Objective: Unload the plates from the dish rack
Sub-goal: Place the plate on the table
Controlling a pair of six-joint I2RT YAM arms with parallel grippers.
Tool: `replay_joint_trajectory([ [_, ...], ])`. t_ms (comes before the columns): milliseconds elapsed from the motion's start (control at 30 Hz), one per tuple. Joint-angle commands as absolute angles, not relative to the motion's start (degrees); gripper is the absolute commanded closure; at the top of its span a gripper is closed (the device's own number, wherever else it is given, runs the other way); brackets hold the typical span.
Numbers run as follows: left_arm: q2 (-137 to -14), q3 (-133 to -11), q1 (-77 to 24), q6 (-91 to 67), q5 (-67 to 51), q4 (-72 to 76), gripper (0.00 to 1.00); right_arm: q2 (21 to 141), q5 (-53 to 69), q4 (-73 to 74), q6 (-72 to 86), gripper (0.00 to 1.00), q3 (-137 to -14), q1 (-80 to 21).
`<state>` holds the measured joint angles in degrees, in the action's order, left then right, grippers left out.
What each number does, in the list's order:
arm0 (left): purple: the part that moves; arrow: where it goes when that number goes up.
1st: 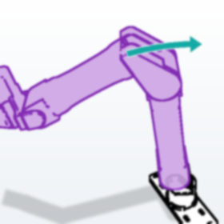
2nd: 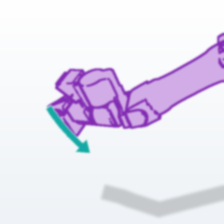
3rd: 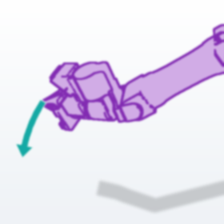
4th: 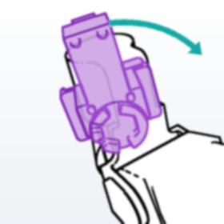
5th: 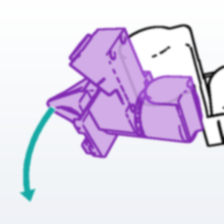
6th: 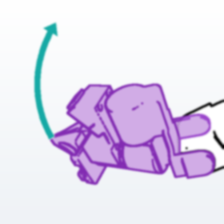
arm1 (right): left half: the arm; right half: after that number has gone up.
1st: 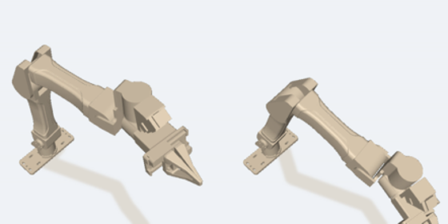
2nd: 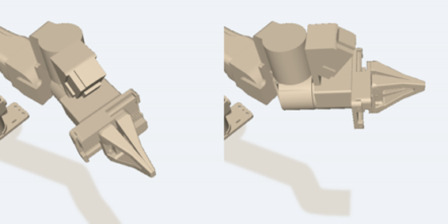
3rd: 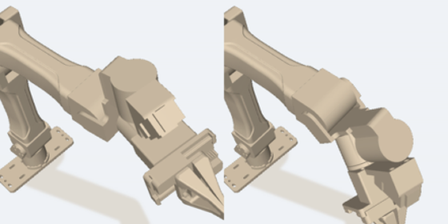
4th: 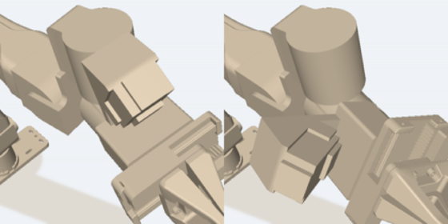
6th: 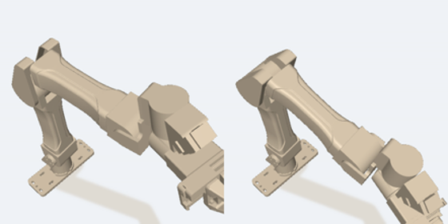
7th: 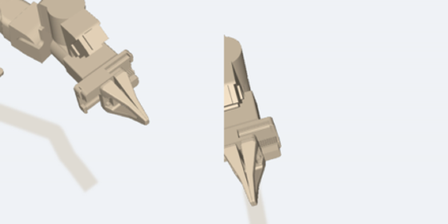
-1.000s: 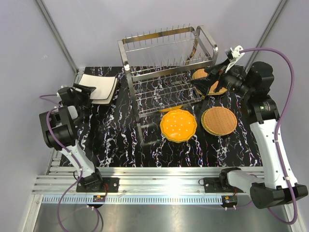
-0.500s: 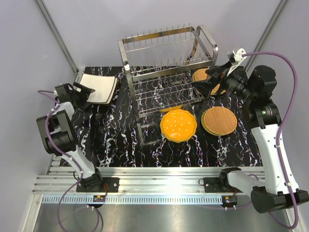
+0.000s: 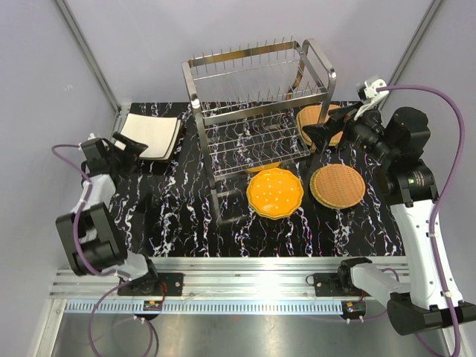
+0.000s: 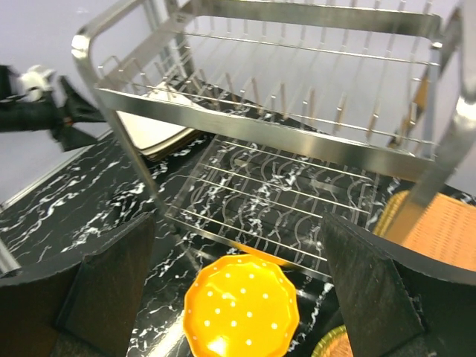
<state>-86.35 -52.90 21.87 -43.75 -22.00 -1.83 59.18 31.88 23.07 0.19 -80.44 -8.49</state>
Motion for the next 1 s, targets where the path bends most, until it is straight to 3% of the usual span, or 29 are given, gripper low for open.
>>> replay_joint_trajectory([
  [0,-76.6,-47.1,21.9,-40.3,-22.3,-0.6,0.05,57.8,24.1,24.0,-1.0,0.00,-80.0,-8.3],
  [200,-60.2,-39.5,21.9,-37.9,-23.1,-1.8,0.01,58.5,17.1,24.5,1.7,0.00,-79.5,-8.2],
  [433,-44.8,-38.7,21.9,-36.6,-23.1,-6.9,0.01,58.1,12.5,25.3,3.5,0.00,-77.4,-8.3],
  [967,-35.9,-54.2,9.9,-32.9,-23.4,-16.0,0.01,54.8,-9.7,22.4,6.6,0.00,-69.1,-8.2],
])
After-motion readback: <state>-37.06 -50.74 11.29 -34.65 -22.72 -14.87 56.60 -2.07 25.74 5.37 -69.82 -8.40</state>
